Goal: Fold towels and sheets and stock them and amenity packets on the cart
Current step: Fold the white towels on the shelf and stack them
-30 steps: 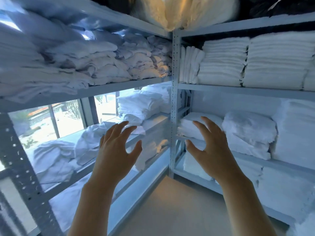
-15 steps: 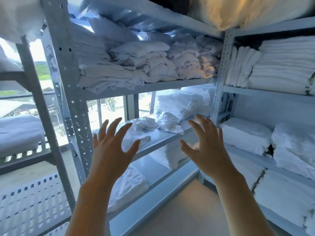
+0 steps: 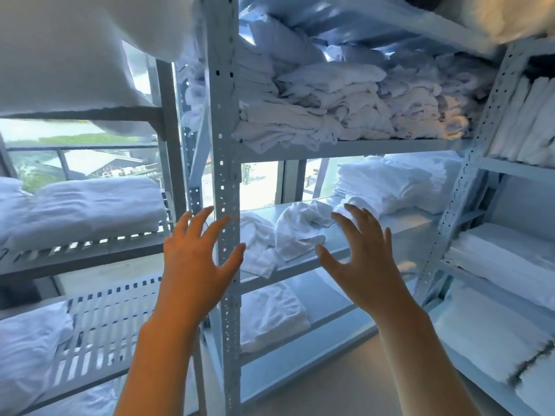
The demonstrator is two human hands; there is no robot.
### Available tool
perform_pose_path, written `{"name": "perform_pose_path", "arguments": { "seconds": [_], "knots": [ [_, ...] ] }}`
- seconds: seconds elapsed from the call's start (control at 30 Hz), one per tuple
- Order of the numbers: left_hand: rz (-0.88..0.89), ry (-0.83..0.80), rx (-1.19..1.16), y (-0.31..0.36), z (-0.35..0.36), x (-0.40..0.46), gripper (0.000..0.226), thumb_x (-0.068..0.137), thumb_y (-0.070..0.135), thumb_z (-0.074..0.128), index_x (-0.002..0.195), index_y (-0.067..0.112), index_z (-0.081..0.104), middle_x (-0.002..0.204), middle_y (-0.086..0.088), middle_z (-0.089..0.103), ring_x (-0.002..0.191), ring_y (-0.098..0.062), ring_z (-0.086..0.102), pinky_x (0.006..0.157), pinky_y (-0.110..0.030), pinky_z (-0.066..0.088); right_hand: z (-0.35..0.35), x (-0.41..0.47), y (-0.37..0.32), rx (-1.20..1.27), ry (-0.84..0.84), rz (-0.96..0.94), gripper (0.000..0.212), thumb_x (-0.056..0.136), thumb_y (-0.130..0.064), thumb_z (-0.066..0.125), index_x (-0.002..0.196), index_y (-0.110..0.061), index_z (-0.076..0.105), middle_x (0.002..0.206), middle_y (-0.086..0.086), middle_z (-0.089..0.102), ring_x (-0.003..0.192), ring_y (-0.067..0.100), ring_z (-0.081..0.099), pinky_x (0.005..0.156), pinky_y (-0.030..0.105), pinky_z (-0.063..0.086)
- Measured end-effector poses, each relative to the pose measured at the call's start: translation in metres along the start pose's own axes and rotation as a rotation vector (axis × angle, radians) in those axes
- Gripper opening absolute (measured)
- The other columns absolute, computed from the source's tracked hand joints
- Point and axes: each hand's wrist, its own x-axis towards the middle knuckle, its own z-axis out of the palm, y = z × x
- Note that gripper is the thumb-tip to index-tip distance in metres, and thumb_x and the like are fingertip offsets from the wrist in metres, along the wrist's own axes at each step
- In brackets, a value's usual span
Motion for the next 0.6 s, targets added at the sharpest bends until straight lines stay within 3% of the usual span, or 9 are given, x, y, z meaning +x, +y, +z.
{"name": "perform_pose_path", "arguments": {
  "seconds": [0.27, 0.6],
  "knots": [
    [-0.118, 0.066, 0.035, -0.055, -0.024, -0.015, 0.065, 0.089, 0.068, 0.044, 0.144, 0.034, 0.053, 0.161, 0.003, 0.038, 0.154, -0.029, 0.023, 0.122, -0.062, 0.024, 0.041, 0.018, -0.034, 0.068, -0.063, -0.055, 0.069, 0.093, -0.071, 0.038, 0.149, -0.031, 0.044, 0.166, -0.009, 0.024, 0.157, 0.016, 0.013, 0.125, 0.063, 0.010],
    [-0.164, 0.086, 0.042, -0.048, -0.005, -0.013, 0.067, 0.088, 0.070, 0.042, 0.145, 0.036, 0.052, 0.162, 0.005, 0.036, 0.154, -0.027, 0.022, 0.122, -0.062, 0.024, 0.054, 0.033, -0.017, 0.142, -0.104, -0.089, 0.066, 0.095, -0.062, 0.050, 0.151, -0.029, 0.044, 0.166, -0.006, 0.026, 0.157, 0.016, 0.012, 0.126, 0.061, 0.010]
  ]
}}
